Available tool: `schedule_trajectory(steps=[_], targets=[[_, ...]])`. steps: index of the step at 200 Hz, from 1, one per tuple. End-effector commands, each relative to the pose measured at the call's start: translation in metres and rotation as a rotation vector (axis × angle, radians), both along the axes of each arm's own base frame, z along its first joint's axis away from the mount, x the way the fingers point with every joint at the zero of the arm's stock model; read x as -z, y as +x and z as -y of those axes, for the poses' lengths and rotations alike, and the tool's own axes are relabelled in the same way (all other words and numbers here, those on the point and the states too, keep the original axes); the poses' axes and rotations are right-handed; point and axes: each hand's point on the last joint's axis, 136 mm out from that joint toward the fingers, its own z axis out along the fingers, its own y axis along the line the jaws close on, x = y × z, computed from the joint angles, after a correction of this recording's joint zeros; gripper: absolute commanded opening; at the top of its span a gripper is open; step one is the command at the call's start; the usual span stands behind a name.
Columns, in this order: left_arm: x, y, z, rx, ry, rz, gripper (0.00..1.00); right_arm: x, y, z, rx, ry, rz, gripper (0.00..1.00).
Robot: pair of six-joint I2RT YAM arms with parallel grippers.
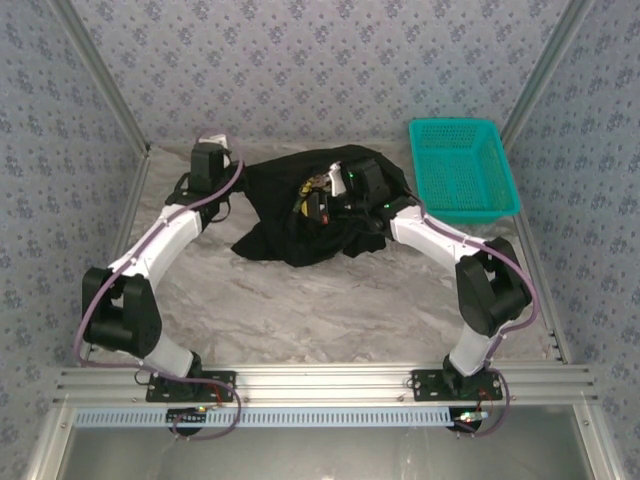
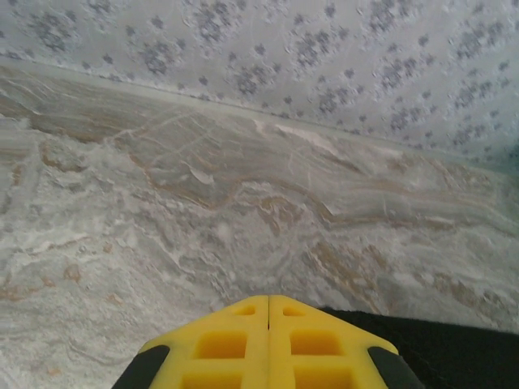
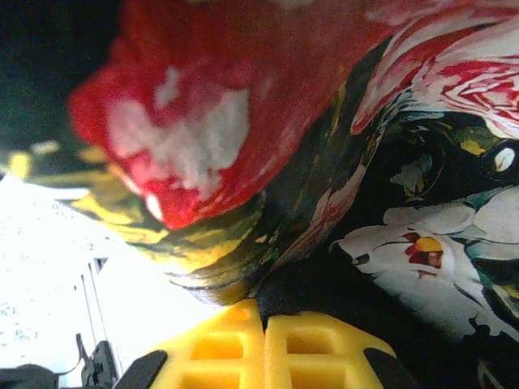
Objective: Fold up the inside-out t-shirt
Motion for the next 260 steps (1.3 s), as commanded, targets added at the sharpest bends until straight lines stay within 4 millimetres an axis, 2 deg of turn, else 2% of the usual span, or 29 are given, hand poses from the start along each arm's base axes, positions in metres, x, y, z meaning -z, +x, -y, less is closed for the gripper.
schedule_trajectory(steps=[1, 19, 42, 53, 63, 83, 111, 121, 128, 148, 160, 175, 194, 211, 225, 248, 260], targets=[[-0.027, 0.013, -0.045, -0.141, -0.038, 0.053, 0.0, 0.009, -0.012, 0.004, -0.024, -0.065, -0.019, 0.0], [-0.027, 0.014, -0.083, -0.238, -0.028, 0.049, 0.0, 0.038, -0.024, 0.017, -0.037, -0.18, -0.016, 0.0], [-0.008, 0.016, -0.133, -0.367, -0.042, -0.006, 0.0, 0.062, -0.046, 0.022, -0.131, -0.304, 0.016, 0.0], [0.004, 0.017, -0.148, -0.399, -0.019, -0.047, 0.0, 0.064, -0.054, 0.019, -0.177, -0.331, 0.037, 0.0], [0.017, 0.018, -0.148, -0.386, 0.011, -0.102, 0.0, 0.062, -0.058, 0.017, -0.21, -0.346, 0.06, 0.0], [0.047, 0.018, -0.119, -0.253, -0.038, -0.177, 0.0, 0.053, -0.063, 0.014, -0.265, -0.338, 0.1, 0.0], [0.078, 0.002, -0.064, -0.084, -0.012, -0.246, 0.0, 0.006, -0.046, 0.002, -0.213, -0.24, 0.191, 0.0], [0.088, -0.005, -0.048, -0.037, 0.0, -0.274, 0.07, -0.012, -0.043, -0.007, -0.206, -0.172, 0.22, 0.0], [0.092, -0.01, -0.041, -0.021, -0.008, -0.287, 0.18, -0.028, -0.042, -0.012, -0.2, -0.101, 0.224, 0.0], [0.088, -0.023, -0.036, -0.019, -0.051, -0.263, 0.5, -0.06, -0.033, -0.013, -0.167, 0.016, 0.25, 0.0], [0.074, -0.035, -0.036, -0.019, -0.068, -0.21, 0.62, -0.078, -0.025, -0.009, -0.142, 0.078, 0.262, 0.0], [0.053, -0.052, -0.033, -0.01, -0.091, -0.126, 0.71, -0.095, -0.019, -0.003, -0.115, 0.138, 0.264, 0.0], [0.032, -0.077, -0.015, 0.053, -0.151, -0.037, 0.73, -0.116, -0.01, 0.003, -0.073, 0.208, 0.265, 0.0], [0.018, -0.1, 0.026, 0.224, -0.202, 0.049, 0.77, -0.138, -0.004, 0.01, -0.046, 0.247, 0.289, 0.0], [0.028, -0.114, 0.058, 0.327, -0.191, 0.037, 0.81, -0.163, -0.006, 0.013, -0.051, 0.297, 0.328, 0.0], [0.069, -0.118, 0.101, 0.425, -0.22, -0.067, 0.81, -0.209, -0.012, 0.017, -0.072, 0.41, 0.39, 0.0], [0.081, -0.125, 0.128, 0.497, -0.264, -0.099, 0.8, -0.231, -0.015, 0.023, -0.068, 0.434, 0.428, 0.0]])
